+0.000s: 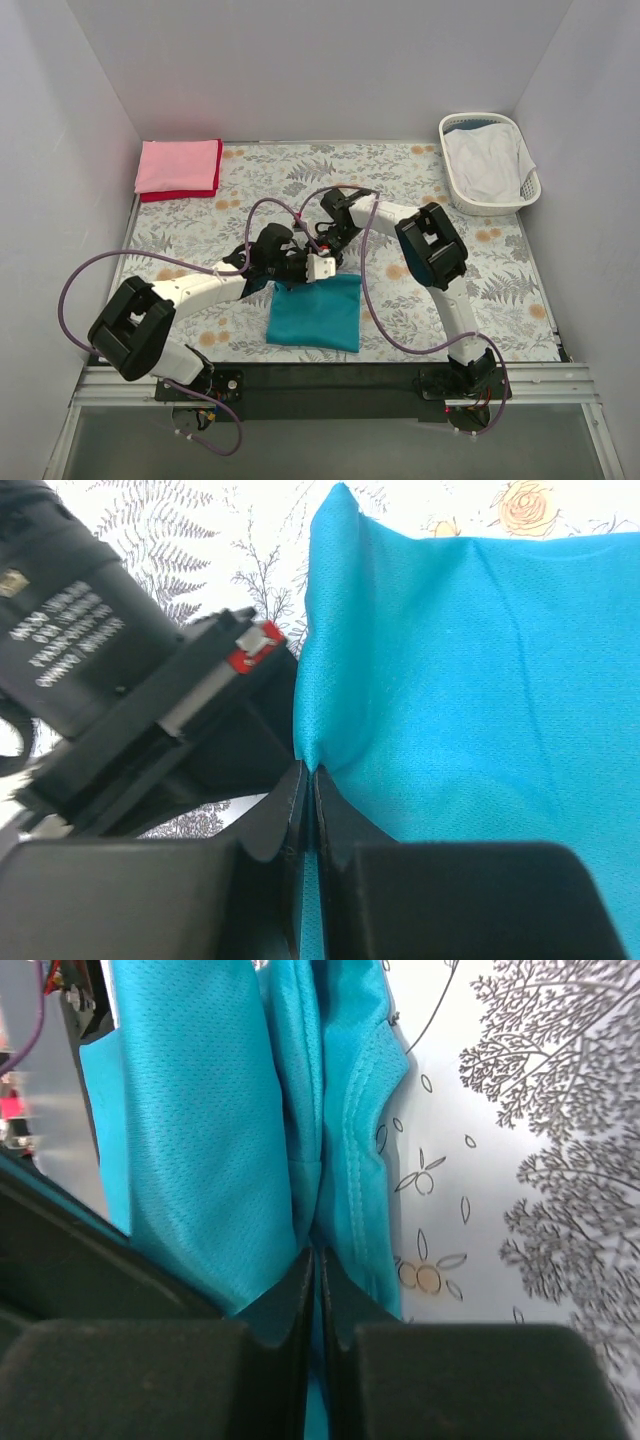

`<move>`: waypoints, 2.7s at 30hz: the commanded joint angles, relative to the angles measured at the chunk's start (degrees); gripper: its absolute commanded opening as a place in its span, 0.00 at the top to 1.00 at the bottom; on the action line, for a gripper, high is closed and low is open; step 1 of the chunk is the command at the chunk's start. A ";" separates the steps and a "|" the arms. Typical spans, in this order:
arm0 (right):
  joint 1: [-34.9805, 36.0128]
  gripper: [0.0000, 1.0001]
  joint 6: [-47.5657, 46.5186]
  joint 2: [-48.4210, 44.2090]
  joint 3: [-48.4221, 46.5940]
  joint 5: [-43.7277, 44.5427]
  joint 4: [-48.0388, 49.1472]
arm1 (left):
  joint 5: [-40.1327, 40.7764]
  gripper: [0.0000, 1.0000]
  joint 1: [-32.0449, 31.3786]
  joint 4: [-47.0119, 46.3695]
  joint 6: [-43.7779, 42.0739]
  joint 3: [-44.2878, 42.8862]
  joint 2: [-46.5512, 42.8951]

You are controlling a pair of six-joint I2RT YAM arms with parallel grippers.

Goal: Fold and stack the t-shirts
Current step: Fold the tshirt

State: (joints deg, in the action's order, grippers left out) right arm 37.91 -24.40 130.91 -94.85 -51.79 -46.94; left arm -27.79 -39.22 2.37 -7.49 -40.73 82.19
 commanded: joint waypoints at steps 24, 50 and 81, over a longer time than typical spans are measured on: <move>-20.24 0.66 2.61 -18.83 -1.14 0.91 -2.11 | -0.95 0.68 6.08 -7.91 6.59 -7.60 3.24; -15.84 0.99 13.93 -7.96 18.83 -2.28 16.96 | -27.66 0.60 25.51 -9.04 68.66 -1.43 17.71; -14.18 0.02 45.67 -23.09 36.05 -13.78 49.48 | -26.96 0.12 18.03 -21.19 97.58 -0.84 16.76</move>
State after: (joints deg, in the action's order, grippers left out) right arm 24.03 16.14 105.19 -59.77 -63.70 -4.67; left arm -56.25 -22.94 -16.78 85.41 -41.67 96.71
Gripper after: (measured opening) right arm 0.983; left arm 0.877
